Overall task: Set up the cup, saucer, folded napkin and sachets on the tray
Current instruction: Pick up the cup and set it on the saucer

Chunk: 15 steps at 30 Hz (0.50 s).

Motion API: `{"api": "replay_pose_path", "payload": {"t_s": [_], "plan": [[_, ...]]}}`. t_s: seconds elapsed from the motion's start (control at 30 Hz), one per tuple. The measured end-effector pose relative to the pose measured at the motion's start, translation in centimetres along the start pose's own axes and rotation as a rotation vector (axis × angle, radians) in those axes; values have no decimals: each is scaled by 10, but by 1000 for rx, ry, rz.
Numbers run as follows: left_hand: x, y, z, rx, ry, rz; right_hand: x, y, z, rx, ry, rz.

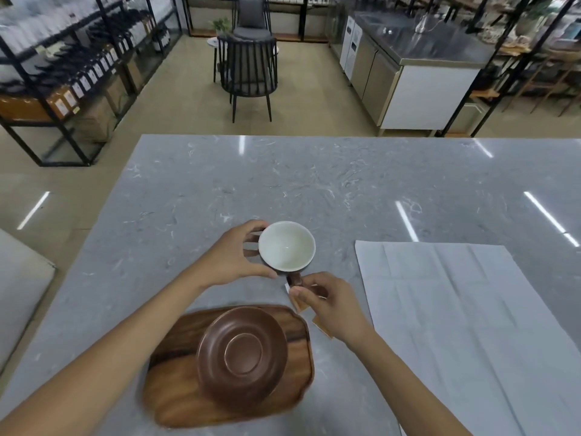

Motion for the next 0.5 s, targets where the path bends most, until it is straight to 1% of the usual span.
{"api": "replay_pose_path", "payload": {"t_s": [0.2, 0.33, 0.4, 0.5], "plan": [[-5, 57, 10, -28, 10, -9, 21, 44, -27, -34, -30, 21], [-1, 91, 11, -11, 8, -11, 32, 72, -44, 11, -14, 78], [2, 105, 9, 16, 6, -10, 32, 85, -52, 34, -33, 62], [9, 121, 6, 32, 17, -6, 29, 103, -62, 15, -34, 11]]}}
Point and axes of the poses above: each hand's wrist, its own y-axis away from the middle knuckle, its own z-axis out of the back of the hand, x = y × z, the point moved 2 cm from there along -y, towards the middle knuckle
